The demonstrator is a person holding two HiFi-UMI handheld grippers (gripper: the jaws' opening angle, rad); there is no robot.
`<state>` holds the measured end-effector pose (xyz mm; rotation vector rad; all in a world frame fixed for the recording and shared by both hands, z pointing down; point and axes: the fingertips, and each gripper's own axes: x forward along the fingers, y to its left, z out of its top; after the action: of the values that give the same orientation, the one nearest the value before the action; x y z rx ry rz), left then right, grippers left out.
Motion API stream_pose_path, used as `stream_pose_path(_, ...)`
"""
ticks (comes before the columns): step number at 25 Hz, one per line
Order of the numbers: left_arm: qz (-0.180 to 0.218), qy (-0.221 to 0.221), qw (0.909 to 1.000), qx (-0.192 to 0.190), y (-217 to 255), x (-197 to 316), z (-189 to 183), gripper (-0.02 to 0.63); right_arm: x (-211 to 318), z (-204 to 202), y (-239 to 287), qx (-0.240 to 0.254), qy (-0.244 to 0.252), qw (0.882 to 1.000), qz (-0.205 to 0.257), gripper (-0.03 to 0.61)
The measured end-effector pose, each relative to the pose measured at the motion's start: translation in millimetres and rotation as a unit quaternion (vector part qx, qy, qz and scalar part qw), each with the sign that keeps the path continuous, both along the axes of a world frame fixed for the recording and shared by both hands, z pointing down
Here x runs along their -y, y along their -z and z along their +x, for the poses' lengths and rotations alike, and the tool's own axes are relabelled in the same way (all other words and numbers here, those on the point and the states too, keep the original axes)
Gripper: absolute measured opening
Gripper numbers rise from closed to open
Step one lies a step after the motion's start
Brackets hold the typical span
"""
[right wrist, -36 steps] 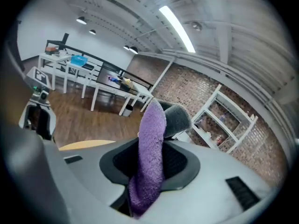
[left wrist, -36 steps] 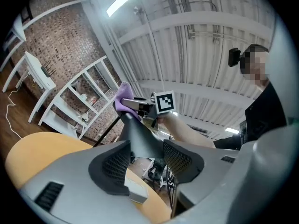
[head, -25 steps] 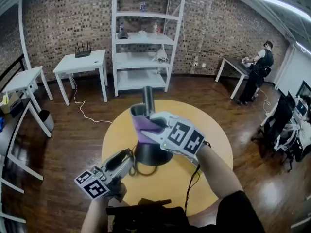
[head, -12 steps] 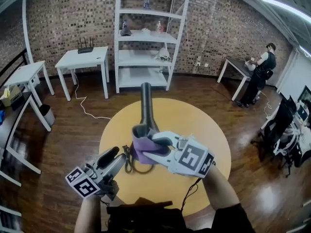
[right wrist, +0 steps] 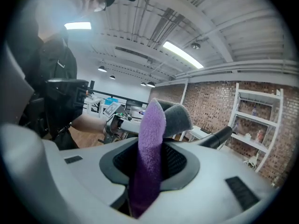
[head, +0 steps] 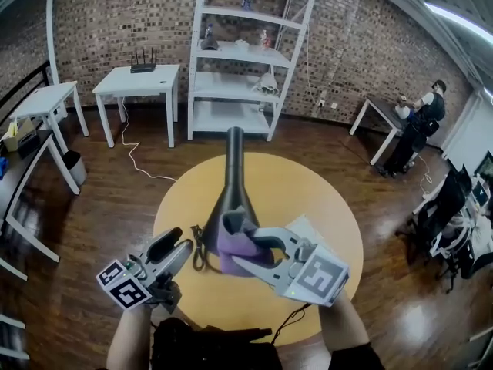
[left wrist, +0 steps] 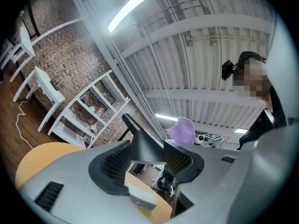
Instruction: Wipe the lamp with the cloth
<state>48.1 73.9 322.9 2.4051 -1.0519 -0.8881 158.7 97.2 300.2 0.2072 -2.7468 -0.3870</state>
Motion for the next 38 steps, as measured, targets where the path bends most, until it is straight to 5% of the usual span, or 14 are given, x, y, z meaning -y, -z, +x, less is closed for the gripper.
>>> stream_pose_path(4,0.018,-0.042,0.999,0.001,-9,18,-20,0.207,9,-14,6,0.003,-0.065,0.997,0.044,0.117)
stream_pose_path(7,0.04,-0.109,0.9929,0.024,-13,42,-31,0.208,41,-11,16,-0.012,-0.186,0.979,0.079,0.117)
stream_pose_path(9,0.044,-0.149,0.9868,0.047,-15,50,-47,0.209,67,0,17,-0.033,-0.299,0.952,0.057,0.117)
stream_pose_path(11,0.042,-0.186,0.9788,0.075,-16,53,-77,0.207,89,5,11,-0.046,-0.405,0.913,0.039,0.117)
stream_pose_path(14,0.037,-0.223,0.9702,0.086,-12,57,-113,0.207,90,2,-4,-0.062,-0.499,0.864,0.037,0.117)
stream_pose_path(21,0.041,-0.28,0.956,0.079,-15,80,-116,0.207,59,6,-24,-0.067,-0.589,0.803,0.062,0.117)
stream_pose_path(25,0.08,-0.302,0.9459,0.088,4,103,-95,0.207,70,-10,-25,-0.103,-0.618,0.775,0.085,0.117)
stream_pose_path(34,0.15,-0.371,0.9122,0.087,48,158,-17,0.209,112,-21,34,-0.037,-0.63,0.768,0.112,0.117)
stream_pose_path(38,0.158,-0.386,0.9037,0.097,48,186,5,0.209,142,-36,44,-0.072,-0.62,0.77,0.132,0.117)
